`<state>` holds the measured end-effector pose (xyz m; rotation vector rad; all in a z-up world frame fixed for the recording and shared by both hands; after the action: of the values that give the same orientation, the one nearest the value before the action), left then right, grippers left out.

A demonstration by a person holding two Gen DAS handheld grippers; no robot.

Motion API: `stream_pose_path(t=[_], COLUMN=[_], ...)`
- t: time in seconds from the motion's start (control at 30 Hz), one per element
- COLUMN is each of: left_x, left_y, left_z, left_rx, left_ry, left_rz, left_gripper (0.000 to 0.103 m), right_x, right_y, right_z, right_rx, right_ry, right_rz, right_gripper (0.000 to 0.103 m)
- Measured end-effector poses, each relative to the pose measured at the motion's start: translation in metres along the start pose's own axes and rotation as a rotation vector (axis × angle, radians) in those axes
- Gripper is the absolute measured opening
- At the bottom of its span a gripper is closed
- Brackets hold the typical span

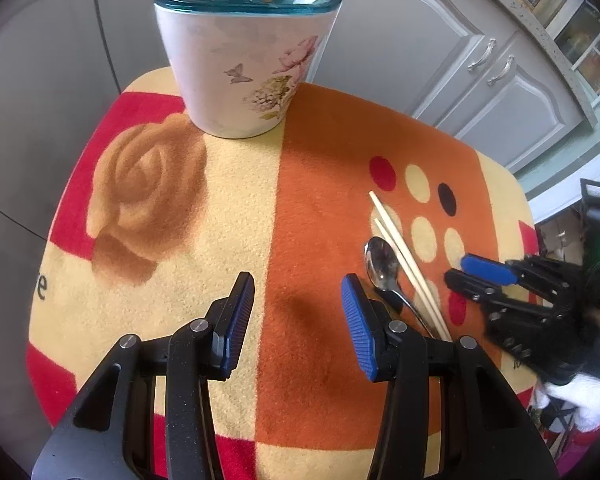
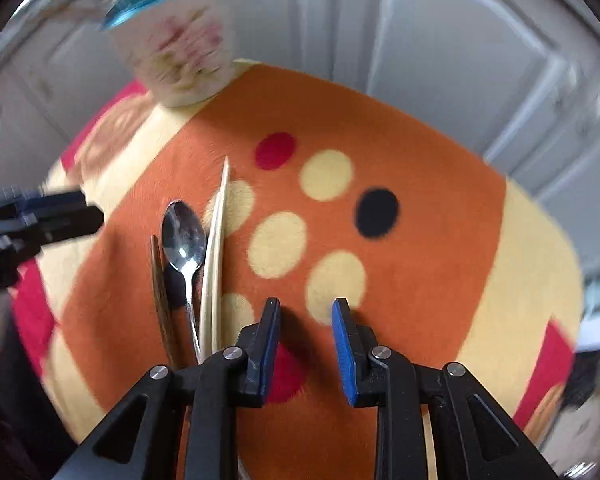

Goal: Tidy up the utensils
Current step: 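Grasp a wooden chopstick with the right gripper while the left gripper grasps a metal spoon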

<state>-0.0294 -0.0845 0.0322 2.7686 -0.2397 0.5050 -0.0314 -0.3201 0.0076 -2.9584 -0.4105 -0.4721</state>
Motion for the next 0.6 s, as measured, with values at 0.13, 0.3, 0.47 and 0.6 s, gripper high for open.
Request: stream_pose_path(t=[0.13, 0.3, 0.47, 0.6], left_x=[0.001, 0.004, 0.012, 0.019], left_y=[0.002, 0.005, 0.012, 0.022], left_z=[0.006, 0.008, 0.015, 0.026], left_rx=[-0.002, 0.000, -0.020, -0.039], left_ry=[-0.009, -0.007, -0.013, -0.034], left_rz=[-0.007, 0.005, 0.043, 0.101], left_gripper=[0.045, 0.045, 0.045, 0.045], right_x=[-0.003, -0.001, -0.004, 0.001], right_y=[-0.002, -0.028, -0.024, -0.003], right_z=[-0.009, 0.002, 0.002, 0.001], right_rx=[0.107, 0.068, -0.022, 0.006], right_ry=[0.025, -0.006, 0.000, -0.006], right_rz=[0.018, -0.080, -0.114, -0.044], right_gripper=[0.025, 0.025, 0.025, 0.025])
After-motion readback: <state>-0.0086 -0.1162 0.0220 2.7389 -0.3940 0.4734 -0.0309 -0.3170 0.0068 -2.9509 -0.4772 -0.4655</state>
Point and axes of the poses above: each gripper's, at about its wrist camera, not at the fingertips, and z roughly the way its jaws point, y to its right, x to its top, the point moved 1 cm from there along z, roughly the way its jaws point, and after that the axes turned 4 degrees about -x, right-handed, at the moved point
